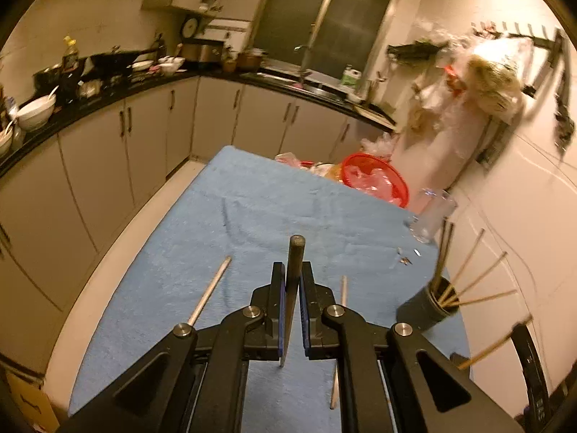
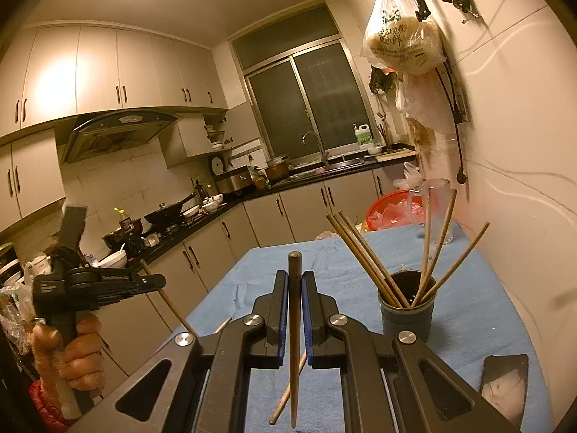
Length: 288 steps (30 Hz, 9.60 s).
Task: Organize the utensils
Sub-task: 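Carry both upright chopsticks over the black holder, then lower both held chopsticks tip-first into the black holder, then open both tools to release the chopsticks into the holder, then move both open tools down to the last chopsticks on the towel, then close the left tool on a chopstick while the right tool grasps the last chopstick, then lift both held chopsticks upright and carry them over the black holder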
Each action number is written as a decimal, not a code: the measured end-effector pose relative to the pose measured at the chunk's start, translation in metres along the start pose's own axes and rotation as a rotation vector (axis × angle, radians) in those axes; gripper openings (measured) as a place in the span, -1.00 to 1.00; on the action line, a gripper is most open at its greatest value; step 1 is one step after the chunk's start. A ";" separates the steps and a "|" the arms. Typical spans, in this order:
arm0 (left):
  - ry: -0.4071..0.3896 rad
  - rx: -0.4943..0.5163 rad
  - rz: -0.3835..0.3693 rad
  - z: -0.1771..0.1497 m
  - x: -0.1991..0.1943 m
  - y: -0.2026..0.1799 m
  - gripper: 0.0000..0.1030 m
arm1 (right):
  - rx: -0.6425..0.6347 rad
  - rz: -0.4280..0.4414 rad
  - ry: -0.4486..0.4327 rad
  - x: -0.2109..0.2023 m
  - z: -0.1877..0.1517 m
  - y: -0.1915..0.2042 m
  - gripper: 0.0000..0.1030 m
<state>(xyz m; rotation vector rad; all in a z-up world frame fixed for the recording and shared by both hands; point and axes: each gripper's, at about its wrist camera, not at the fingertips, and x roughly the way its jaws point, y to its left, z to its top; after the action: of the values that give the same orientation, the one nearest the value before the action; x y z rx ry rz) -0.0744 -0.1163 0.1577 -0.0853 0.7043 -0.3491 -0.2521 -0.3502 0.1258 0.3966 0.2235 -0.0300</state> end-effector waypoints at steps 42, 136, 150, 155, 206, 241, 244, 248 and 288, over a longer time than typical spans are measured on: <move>-0.084 0.203 -0.245 0.043 -0.049 -0.138 -0.85 | 0.022 -0.154 -0.213 -0.045 0.080 -0.053 -0.85; 0.317 0.192 0.260 -0.114 0.103 0.085 -0.50 | -0.140 -0.083 0.706 0.188 -0.136 0.019 -0.81; 0.421 0.239 0.013 -0.139 0.098 0.016 -0.72 | -0.111 -0.037 0.726 0.121 -0.127 -0.029 -0.81; 0.404 0.140 0.004 -0.113 0.090 0.041 -0.72 | -0.133 -0.055 0.656 0.107 -0.103 -0.036 -0.80; 0.447 0.060 0.199 -0.046 0.173 0.065 -0.85 | -0.096 -0.094 0.873 0.281 -0.093 -0.020 -0.73; 0.132 0.122 0.017 -0.015 0.031 -0.002 -0.86 | -0.090 -0.005 0.237 0.100 0.001 0.028 -0.88; 0.108 0.135 0.006 -0.013 0.021 -0.009 -0.86 | -0.082 -0.008 0.209 0.091 0.007 0.029 -0.88; 0.086 0.147 -0.014 -0.011 0.012 -0.015 -0.86 | -0.079 -0.011 0.179 0.080 0.010 0.027 -0.88; 0.024 0.204 -0.051 -0.007 -0.017 -0.051 -0.86 | -0.005 -0.051 0.079 0.026 0.030 -0.006 -0.88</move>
<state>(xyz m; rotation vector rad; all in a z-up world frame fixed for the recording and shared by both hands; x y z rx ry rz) -0.1054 -0.1584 0.1731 0.0951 0.6878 -0.4696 -0.2204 -0.3668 0.1450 0.3878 0.3115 -0.0639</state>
